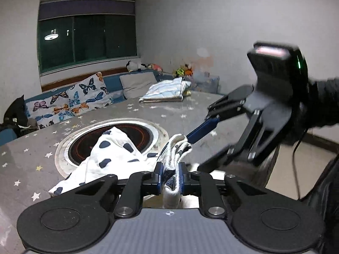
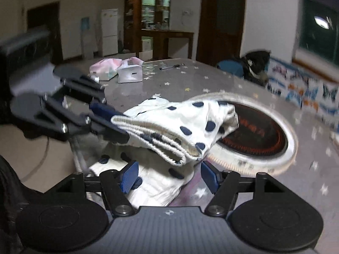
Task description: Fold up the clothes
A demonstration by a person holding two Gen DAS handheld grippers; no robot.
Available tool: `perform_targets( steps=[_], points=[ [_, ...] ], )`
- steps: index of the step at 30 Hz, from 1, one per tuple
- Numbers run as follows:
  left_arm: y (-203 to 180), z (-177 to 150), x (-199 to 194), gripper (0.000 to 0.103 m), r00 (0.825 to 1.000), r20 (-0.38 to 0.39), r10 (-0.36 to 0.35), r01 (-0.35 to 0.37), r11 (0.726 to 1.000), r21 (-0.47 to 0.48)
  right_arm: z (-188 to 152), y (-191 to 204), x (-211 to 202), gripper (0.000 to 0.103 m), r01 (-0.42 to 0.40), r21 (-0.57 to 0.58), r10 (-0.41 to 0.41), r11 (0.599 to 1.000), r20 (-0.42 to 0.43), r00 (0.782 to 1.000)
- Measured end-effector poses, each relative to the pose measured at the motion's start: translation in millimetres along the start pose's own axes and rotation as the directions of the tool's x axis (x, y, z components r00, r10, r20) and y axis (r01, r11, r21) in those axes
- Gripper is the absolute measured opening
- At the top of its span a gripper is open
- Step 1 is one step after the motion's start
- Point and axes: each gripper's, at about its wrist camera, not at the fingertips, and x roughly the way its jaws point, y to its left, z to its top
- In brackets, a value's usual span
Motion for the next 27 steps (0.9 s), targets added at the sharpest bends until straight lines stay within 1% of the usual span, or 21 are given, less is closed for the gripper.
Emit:
perform_targets(
  steps=[6, 11, 14, 15, 17, 18, 22, 23, 25, 26, 27],
  points=[
    [2.2, 3.6, -6.8, 0.016, 0.999, 0.000, -0.035, 0.035, 0.999, 0.002, 7.1, 8.5, 7.9, 0.067, 0.045, -0.138, -0.040, 0.989, 0.039, 0.998],
    [1.6, 4.8, -10.1, 0.016, 0.998, -0.006, -0.057, 0.057, 0.998, 0.021, 13.6, 9.1, 3.9, 0.067, 0.043, -0.203, -0.033, 0.978, 0.052, 0.998],
    [1.0, 4.1, -9.6, 0.016, 0.998, -0.011, -0.068, 0.068, 0.997, 0.020, 12.1, 11.8, 0.2, 0.056, 0.018, -0.227, -0.007, 0.974, 0.048, 0.999],
    [0.8, 3.9, -9.5, 0.016, 0.997, -0.012, -0.072, 0.072, 0.997, 0.020, 11.4, 13.3, -0.6, 0.045, 0.001, -0.233, 0.007, 0.972, 0.037, 0.999],
    [1.4, 4.2, -7.3, 0.016, 0.997, -0.019, -0.077, 0.077, 0.997, 0.019, 9.4, 16.3, -1.7, 0.029, -0.015, -0.238, 0.021, 0.971, 0.022, 1.000],
    [1.8, 3.8, -7.2, 0.016, 0.997, -0.022, -0.079, 0.080, 0.997, 0.019, 7.9, 17.7, -3.5, 0.025, -0.020, -0.241, 0.025, 0.970, 0.016, 1.000],
    [0.2, -2.1, -5.7, 0.017, 0.993, -0.058, -0.098, 0.100, 0.994, 0.032, 1.7, 24.6, -9.1, 0.024, -0.037, -0.275, 0.036, 0.961, -0.010, 0.999],
    [-0.8, -4.5, -4.4, 0.020, 0.992, -0.071, -0.102, 0.105, 0.994, 0.035, -1.2, 25.7, -9.0, 0.024, -0.044, -0.282, 0.040, 0.958, -0.021, 0.999],
    [-2.9, -9.2, -2.7, 0.022, 0.990, -0.098, -0.106, 0.111, 0.993, 0.045, -6.6, 26.8, -9.2, 0.028, -0.055, -0.288, 0.044, 0.956, -0.044, 0.998],
    [-3.5, -11.3, -2.5, 0.023, 0.988, -0.109, -0.110, 0.116, 0.992, 0.048, -9.2, 26.8, -9.4, 0.034, -0.058, -0.289, 0.044, 0.956, -0.055, 0.998],
    [-2.4, -12.0, -3.8, 0.023, 0.987, -0.114, -0.116, 0.121, 0.992, 0.044, -11.6, 26.8, -9.7, 0.035, -0.062, -0.288, 0.045, 0.956, -0.065, 0.997]
  ],
)
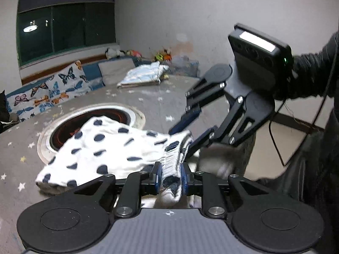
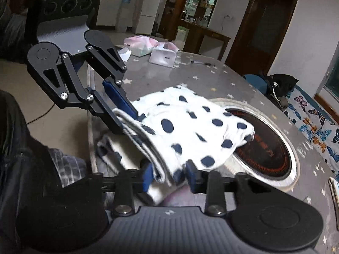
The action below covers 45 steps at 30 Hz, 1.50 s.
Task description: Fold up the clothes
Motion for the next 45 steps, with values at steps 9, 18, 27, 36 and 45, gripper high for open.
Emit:
perform_targets(
  steps=[9, 18, 27, 36, 45],
  points=[
    [20.0, 9.9, -24.9, 0.024, 0.999, 0.048, 0.007, -0.002, 0.995, -0.099, -3.3, -33.2, -35.7, 0.038, -0.095, 0.190, 0.090, 0.977, 0.034, 0.995],
    [32.1, 19.3, 10.2, 0.023, 0.998, 0.056, 0.033, -0.021, 0.980, -0.196, 12.3, -50.7, -15.9, 0.038, -0.124, 0.323, 0.087, 0.938, 0.125, 0.988],
    [28.5, 1.5, 23.1, 0.024, 1.000, 0.002, -0.018, 0.018, 0.981, -0.193, -0.1, -48.7, 12.1, 0.038, -0.175, 0.353, 0.165, 0.919, 0.060, 0.985],
    [43.7, 21.3, 34.1, 0.024, 0.998, 0.056, -0.003, 0.013, 0.982, -0.190, 34.3, -99.8, 26.7, 0.038, -0.104, 0.378, 0.076, 0.920, 0.089, 0.993],
    [43.6, 9.6, 58.1, 0.024, 0.998, 0.016, -0.065, 0.067, 0.969, -0.240, 51.3, -139.2, 89.0, 0.038, -0.092, 0.403, 0.066, 0.910, 0.079, 0.995]
  ],
)
